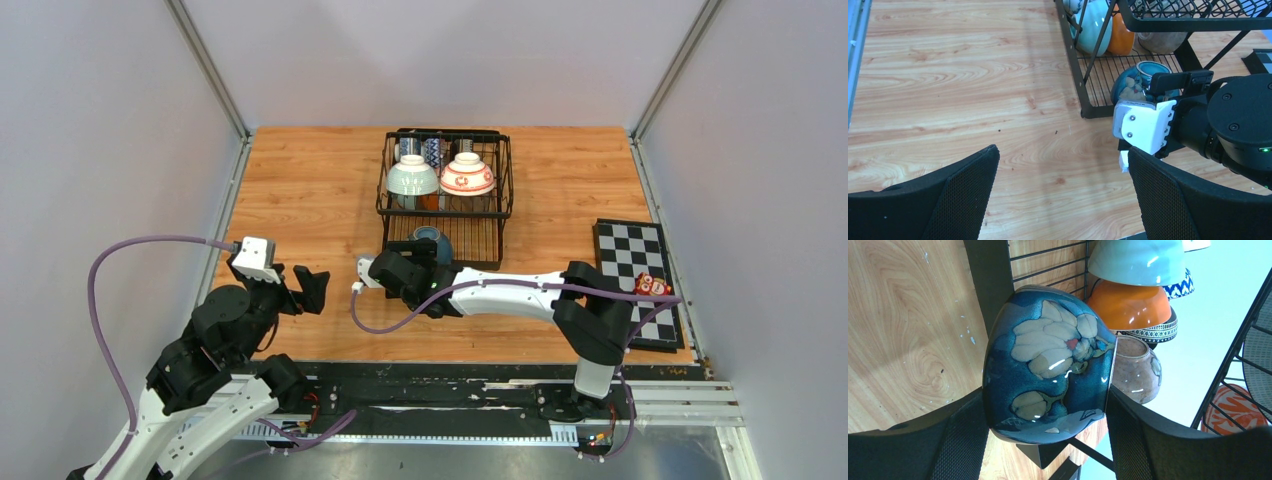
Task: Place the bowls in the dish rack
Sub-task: Turn the bowl upside down on the dish rack.
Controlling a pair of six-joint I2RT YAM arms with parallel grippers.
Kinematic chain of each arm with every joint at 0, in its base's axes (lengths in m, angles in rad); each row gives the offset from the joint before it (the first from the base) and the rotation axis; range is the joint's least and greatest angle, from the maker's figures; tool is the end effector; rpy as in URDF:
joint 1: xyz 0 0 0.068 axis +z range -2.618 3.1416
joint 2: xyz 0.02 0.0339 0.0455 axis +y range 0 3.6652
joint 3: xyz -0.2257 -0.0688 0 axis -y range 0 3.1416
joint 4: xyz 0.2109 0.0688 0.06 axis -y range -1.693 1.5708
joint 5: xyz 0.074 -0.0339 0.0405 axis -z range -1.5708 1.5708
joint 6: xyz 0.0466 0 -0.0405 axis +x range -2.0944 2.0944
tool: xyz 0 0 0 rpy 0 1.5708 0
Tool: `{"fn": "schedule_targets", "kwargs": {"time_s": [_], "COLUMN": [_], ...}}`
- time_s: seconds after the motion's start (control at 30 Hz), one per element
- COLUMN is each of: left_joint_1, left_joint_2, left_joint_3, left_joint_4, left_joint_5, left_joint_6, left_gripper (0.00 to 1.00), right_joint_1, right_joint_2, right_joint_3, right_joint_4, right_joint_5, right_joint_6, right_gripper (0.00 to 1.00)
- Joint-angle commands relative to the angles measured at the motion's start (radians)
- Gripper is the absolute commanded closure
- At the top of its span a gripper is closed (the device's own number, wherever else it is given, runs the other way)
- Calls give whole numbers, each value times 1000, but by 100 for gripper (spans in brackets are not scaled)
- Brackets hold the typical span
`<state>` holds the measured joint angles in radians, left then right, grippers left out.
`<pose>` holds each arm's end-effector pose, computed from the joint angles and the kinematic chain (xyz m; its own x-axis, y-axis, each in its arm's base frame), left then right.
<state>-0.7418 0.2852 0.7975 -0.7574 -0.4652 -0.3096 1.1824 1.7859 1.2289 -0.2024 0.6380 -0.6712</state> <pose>0.0657 -0.0319 0.3046 -0.2566 -0.1342 -0.9572 0.2150 0.9576 -0.1919 0.1619 0.3224 0.1967 0.1565 -0.9368 -0.3129 -0.6162 0.1550 -0.7722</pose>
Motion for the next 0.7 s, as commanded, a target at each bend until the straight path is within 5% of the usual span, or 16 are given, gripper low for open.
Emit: {"fn": "schedule_targets", "kwargs": {"time_s": [0.0, 0.67], "left_joint_1": [2, 2], "left_joint_2": [-9, -4], "left_joint_3": [-9, -9], "left_joint_4": [16, 16], "left_joint_5": [-13, -14], "left_joint_6": [10, 10], "left_gripper": [0, 0], "right_joint_1": [-1, 0], "right_joint_2": [18, 10], "right_joint_3": [16, 16], "right_joint_4": [-43, -43], "right_joint_5": [-30, -20], "right_joint_6": [47, 48], "right_gripper": [31, 16]}}
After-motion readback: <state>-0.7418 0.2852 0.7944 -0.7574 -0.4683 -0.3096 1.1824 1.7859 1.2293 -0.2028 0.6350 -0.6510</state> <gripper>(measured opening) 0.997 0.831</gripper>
